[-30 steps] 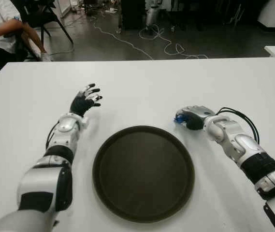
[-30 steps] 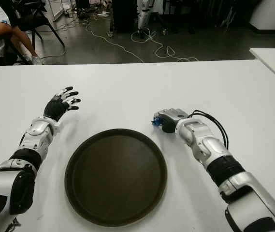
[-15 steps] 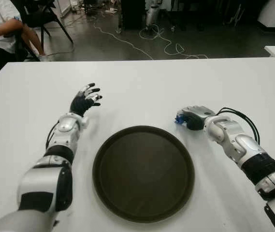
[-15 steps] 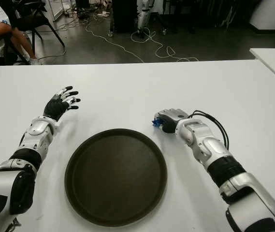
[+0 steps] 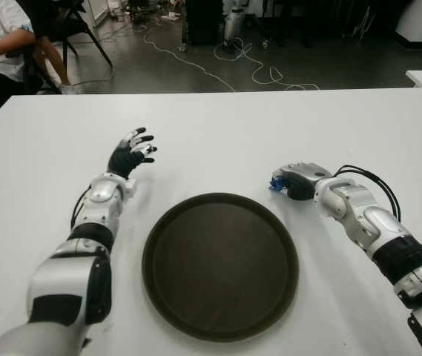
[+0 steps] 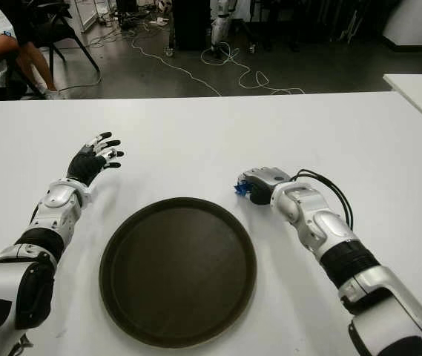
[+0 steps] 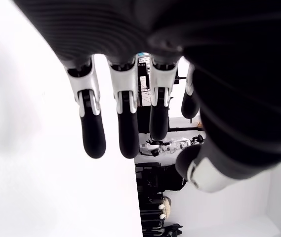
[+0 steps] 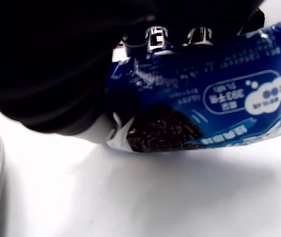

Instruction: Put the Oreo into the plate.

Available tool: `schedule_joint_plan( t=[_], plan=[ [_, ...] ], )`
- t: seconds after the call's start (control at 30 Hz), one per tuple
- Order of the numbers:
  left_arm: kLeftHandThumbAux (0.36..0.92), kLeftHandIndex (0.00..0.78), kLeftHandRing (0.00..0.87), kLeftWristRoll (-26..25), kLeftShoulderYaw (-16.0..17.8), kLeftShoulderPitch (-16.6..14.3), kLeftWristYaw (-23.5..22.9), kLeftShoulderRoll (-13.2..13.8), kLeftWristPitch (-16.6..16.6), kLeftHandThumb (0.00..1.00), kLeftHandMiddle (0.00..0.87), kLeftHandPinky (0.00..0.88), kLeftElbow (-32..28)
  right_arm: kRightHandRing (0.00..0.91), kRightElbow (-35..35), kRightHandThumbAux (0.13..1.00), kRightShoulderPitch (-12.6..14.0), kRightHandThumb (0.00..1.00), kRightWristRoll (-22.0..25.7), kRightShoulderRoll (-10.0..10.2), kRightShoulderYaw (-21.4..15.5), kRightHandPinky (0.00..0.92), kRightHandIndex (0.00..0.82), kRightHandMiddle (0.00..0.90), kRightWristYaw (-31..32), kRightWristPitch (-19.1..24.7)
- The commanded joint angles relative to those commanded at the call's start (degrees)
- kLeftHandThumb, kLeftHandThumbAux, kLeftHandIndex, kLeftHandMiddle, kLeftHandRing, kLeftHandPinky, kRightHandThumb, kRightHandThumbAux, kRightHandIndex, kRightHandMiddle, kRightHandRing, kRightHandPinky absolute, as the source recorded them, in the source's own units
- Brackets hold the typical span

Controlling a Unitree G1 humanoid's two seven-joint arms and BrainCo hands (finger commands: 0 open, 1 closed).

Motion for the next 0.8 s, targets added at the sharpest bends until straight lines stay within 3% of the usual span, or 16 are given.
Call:
schedule_joint_plan(
  t=[0.53, 0.8],
  plan=[
    [0.728, 0.116, 0.254, 0.1, -0.1, -0.1, 0.0, -0.1, 0.2, 0.065, 0.2, 0.33, 0.2, 0.526, -9.4, 0.693, 1.8, 0.819, -4.0, -2.1, -1.5, 0.484, 0.384, 0.487, -2.6, 1.7],
    [0.736, 0.118, 0.254, 0.2, -0.2, -0.2, 0.3, -0.2, 0.3, 0.045, 0.2, 0.332, 0.2, 0.558, -22.9, 0.693, 2.5, 0.82, -4.3, -4.4, -4.3, 0.5, 0.38, 0.504, 3.0, 4.4]
  ],
)
